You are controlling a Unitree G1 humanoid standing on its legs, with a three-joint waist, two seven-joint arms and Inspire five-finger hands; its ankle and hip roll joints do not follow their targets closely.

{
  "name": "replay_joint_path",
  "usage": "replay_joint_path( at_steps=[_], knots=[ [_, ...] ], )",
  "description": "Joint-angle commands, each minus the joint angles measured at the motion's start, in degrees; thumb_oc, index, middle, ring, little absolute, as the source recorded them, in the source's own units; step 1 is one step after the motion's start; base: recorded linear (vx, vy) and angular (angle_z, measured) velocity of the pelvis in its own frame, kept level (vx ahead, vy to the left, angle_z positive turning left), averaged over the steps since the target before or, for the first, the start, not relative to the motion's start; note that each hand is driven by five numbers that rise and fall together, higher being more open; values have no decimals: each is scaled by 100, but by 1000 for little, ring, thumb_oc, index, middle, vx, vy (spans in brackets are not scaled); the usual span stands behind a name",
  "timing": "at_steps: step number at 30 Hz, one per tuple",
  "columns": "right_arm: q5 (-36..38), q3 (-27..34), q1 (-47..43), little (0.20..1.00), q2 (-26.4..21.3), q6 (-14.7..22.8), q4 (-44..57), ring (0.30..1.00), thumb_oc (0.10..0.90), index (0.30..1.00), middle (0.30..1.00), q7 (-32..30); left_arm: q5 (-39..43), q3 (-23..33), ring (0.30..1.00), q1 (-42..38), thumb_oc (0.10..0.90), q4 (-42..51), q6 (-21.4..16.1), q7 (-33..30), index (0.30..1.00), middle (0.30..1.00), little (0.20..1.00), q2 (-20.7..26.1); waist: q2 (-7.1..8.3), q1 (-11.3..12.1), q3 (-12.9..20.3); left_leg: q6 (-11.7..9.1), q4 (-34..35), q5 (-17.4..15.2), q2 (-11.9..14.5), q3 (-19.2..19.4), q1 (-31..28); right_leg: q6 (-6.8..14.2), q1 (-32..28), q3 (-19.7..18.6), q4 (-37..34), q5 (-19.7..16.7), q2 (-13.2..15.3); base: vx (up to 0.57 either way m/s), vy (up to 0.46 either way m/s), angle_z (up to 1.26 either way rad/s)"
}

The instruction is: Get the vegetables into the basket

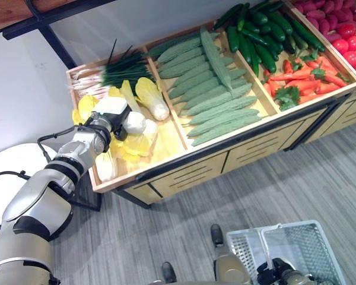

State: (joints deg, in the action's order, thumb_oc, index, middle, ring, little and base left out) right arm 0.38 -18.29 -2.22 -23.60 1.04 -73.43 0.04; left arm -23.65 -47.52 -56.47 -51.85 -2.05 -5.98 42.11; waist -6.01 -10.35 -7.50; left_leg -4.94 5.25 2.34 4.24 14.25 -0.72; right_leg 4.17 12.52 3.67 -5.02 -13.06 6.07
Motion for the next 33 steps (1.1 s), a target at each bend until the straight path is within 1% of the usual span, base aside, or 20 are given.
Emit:
replay_joint_path(
  at_steps=[1,2,3,4,5,6,8,9,10,11,24,33],
  knots=[
    [1,-279,131,300,132,136,-83,300,400,300,300,117,-33,435,525,-1066,561,-136,109,-362,525,525,525,610,203,-12,223,-169,-25,27,35,-181,25,749,-397,-158,2,406,462,0,0,0],
    [1,-279,132,300,133,136,-83,300,400,300,300,117,-34,434,635,-1067,639,-137,109,-362,635,635,635,610,204,-11,223,-169,-25,27,35,-180,25,749,-397,-158,2,406,463,0,0,0],
    [13,-275,130,300,139,139,-88,300,400,300,300,116,-61,422,649,-1070,649,-132,107,-363,649,649,649,604,205,-11,220,-169,-25,29,37,-182,28,750,-393,-155,2,404,463,0,0,0],
    [18,-267,124,300,142,139,-89,300,400,300,300,112,-61,421,731,-1060,708,-129,112,-359,731,731,731,592,203,-11,219,-168,-25,32,38,-181,34,749,-387,-151,2,406,461,0,0,0],
    [12,-268,127,300,139,140,-83,300,400,300,300,105,-35,442,841,-1049,786,-141,118,-349,841,841,841,587,203,-9,222,-167,-25,35,39,-182,41,746,-382,-153,2,408,459,0,0,0],
    [6,-260,123,300,130,139,-84,300,400,300,300,102,-39,447,1000,-1030,900,-179,121,-351,1000,1000,1000,573,203,-10,230,-170,-25,36,42,-178,49,746,-373,-153,2,408,455,0,0,0],
    [5,-260,126,300,129,136,-88,300,400,300,300,103,-35,444,1000,-1015,900,-192,116,-331,1000,1000,1000,567,200,-9,231,-169,-25,37,42,-174,48,742,-366,-154,2,409,448,0,0,0],
    [5,-261,126,300,129,137,-88,300,400,300,300,103,-35,444,772,-1014,737,-192,116,-331,772,772,772,567,200,-9,232,-169,-25,37,42,-174,48,742,-366,-155,2,409,448,0,0,0],
    [9,-261,120,300,125,137,-87,300,400,300,300,102,-7,444,308,-1022,406,-194,106,-319,308,308,308,572,203,-9,225,-170,-25,41,45,-176,50,738,-365,-162,2,411,439,0,0,0],
    [9,-258,123,300,123,135,-88,300,400,300,300,107,19,450,300,-1014,400,-187,91,-313,300,300,300,577,205,-9,223,-171,-25,42,46,-174,48,737,-365,-163,2,409,439,0,0,0],
    [6,-269,91,300,127,120,-105,300,400,300,300,113,31,434,300,-1026,400,-95,78,-348,300,300,300,584,206,1,225,-171,-25,44,46,-184,90,737,-333,-155,2,406,442,0,0,0],
    [63,-194,145,300,169,131,-99,300,400,300,300,127,434,916,300,-873,400,1004,-38,-673,300,300,300,1040,240,96,249,-164,-25,9,36,-232,-11,726,-465,-122,2,463,440,0,0,0]
  ],
)
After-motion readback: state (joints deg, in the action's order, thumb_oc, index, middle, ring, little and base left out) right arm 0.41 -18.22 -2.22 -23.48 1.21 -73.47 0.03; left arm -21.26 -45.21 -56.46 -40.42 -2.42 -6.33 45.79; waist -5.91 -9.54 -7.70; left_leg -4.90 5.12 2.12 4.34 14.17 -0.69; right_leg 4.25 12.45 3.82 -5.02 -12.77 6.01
